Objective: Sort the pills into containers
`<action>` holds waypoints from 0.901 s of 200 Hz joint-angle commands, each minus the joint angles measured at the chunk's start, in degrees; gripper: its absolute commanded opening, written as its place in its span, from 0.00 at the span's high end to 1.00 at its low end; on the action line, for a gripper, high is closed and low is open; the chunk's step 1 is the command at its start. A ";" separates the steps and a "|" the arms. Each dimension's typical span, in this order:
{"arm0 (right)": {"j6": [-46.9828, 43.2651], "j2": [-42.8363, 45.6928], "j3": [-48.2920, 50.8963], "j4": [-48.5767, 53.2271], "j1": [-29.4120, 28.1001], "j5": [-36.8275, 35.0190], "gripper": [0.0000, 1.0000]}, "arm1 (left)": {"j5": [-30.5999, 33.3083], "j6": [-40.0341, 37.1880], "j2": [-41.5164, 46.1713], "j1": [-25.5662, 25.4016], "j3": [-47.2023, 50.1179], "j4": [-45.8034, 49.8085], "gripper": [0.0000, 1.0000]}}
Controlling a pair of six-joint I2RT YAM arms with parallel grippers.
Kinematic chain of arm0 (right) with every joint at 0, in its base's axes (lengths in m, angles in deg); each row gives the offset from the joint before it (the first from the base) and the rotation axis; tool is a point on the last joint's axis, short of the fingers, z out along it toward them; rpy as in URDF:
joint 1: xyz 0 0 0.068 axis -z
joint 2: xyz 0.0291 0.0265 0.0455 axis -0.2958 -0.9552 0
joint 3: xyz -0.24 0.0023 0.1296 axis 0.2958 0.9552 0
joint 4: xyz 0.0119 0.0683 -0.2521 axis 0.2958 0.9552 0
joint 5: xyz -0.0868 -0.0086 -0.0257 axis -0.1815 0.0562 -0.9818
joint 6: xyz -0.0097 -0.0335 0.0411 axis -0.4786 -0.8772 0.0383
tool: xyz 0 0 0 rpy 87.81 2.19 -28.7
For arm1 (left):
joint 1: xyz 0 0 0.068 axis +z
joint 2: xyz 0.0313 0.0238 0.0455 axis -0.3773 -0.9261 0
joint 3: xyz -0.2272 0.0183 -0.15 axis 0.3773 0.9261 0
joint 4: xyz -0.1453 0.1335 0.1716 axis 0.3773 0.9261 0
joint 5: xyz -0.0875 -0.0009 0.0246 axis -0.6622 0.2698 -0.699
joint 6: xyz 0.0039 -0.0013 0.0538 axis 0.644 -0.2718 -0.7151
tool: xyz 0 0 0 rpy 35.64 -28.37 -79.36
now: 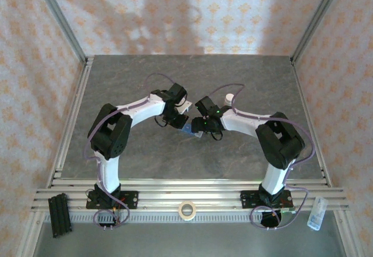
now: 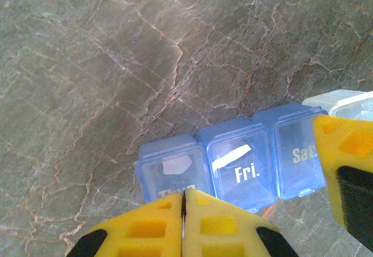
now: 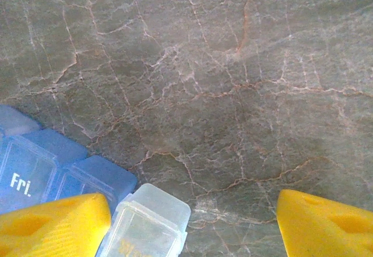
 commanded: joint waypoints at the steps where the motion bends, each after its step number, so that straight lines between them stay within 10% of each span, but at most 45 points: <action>1: 0.49 -3.69 2.34 3.07 -0.21 -2.87 0.22 | 0.91 1.04 1.66 -1.04 2.19 2.13 0.92; 127: -2.43 2.12 -12.29 11.32 1.45 -1.67 0.16 | 19.65 10.65 32.71 0.16 23.90 -43.10 0.45; 180: -3.79 13.89 -16.44 15.44 8.22 -2.31 0.06 | 28.12 7.10 42.69 1.64 30.59 -48.24 0.00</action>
